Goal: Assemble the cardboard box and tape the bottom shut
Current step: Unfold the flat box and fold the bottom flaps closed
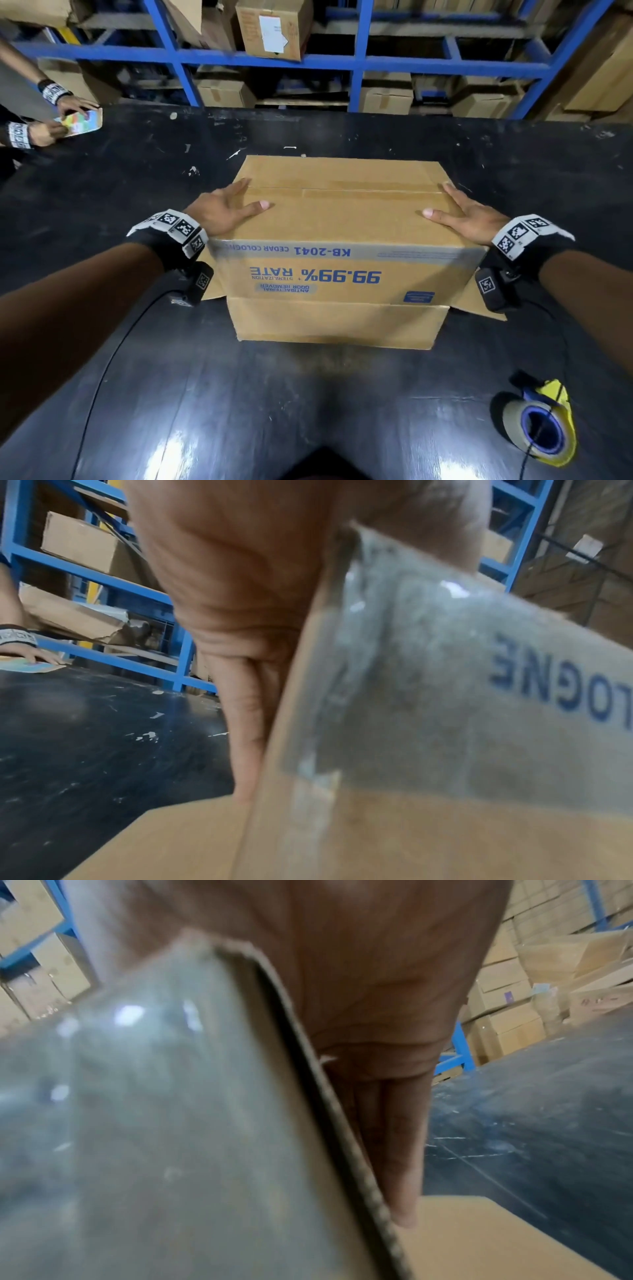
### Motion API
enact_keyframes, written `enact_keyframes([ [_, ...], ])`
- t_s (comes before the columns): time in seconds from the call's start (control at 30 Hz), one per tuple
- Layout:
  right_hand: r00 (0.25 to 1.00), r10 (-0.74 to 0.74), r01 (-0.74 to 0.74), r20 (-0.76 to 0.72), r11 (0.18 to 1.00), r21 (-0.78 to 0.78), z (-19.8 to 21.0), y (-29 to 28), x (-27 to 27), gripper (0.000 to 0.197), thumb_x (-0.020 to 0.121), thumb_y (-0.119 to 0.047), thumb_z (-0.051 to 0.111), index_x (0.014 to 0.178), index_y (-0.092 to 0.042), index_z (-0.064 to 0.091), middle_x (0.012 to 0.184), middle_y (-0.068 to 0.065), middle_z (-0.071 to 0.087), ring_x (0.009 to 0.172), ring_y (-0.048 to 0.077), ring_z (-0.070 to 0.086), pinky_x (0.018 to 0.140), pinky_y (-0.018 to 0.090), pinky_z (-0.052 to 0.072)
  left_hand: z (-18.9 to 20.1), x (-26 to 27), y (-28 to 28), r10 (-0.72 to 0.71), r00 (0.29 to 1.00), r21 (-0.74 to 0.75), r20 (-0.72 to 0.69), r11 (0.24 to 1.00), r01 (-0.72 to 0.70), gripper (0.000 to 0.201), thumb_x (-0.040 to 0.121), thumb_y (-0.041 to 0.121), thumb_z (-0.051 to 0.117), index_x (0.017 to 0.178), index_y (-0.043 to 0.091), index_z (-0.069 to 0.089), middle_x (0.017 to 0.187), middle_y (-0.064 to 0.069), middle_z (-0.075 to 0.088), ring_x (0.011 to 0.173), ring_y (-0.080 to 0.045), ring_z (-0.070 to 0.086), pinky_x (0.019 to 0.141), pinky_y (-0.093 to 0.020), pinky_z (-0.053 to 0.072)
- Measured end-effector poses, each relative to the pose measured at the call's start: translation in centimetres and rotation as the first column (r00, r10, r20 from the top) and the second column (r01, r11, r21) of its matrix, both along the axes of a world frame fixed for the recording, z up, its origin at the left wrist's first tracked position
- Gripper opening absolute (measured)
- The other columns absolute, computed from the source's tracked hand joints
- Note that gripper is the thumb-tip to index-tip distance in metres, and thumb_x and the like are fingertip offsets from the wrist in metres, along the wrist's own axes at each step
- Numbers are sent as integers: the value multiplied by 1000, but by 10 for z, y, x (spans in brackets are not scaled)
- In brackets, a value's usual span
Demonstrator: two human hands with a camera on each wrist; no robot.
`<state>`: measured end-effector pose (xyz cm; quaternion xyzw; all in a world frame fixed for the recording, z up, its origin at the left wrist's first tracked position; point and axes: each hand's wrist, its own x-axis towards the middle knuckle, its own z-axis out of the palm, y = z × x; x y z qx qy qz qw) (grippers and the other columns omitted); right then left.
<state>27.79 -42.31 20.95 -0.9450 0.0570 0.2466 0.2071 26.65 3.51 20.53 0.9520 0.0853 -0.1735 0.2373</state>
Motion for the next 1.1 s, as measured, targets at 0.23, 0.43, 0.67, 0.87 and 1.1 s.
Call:
enact_keyframes([
  [0.23,988,-145,142,42,988,65,-35,5,10,103,77,-88,49,155,-58,-13,171,7,21,148,43,37,122,53,30,-35,14,-11,5,1000,24,8,1000,-5,94,80,93,42,157,62,-3,169,-12,33,146,-46,44,120,-52,35],
  [0.43,966,-254,244,45,957,154,-77,18,-50,95,81,-83,52,151,-65,-9,164,9,39,138,46,49,111,54,40,-69,-43,-19,87,996,-12,29,996,-86,93,82,88,48,157,63,0,161,-14,45,137,-46,53,115,-49,41],
  [0.67,950,-273,261,150,961,95,-99,31,-118,90,86,-79,49,146,-71,-17,151,15,53,130,47,54,108,58,43,-103,-106,-15,97,991,1,97,995,-98,90,80,91,47,149,73,-8,153,-17,55,122,-48,63,105,-54,51],
  [0.87,960,-202,213,192,976,-39,-102,32,-117,84,83,-87,34,148,-67,-17,148,11,42,110,45,63,95,56,51,-103,-104,-19,93,993,66,66,993,-97,89,80,92,41,147,73,-15,147,-27,52,120,-48,62,103,-54,49],
  [1.1,955,-220,237,198,970,-63,-104,35,-118,85,82,-89,31,150,-65,-14,145,11,46,113,43,63,95,54,50,-110,-109,-40,-18,938,207,346,977,-58,80,95,76,35,164,44,11,170,-16,18,156,-43,19,121,-64,28],
])
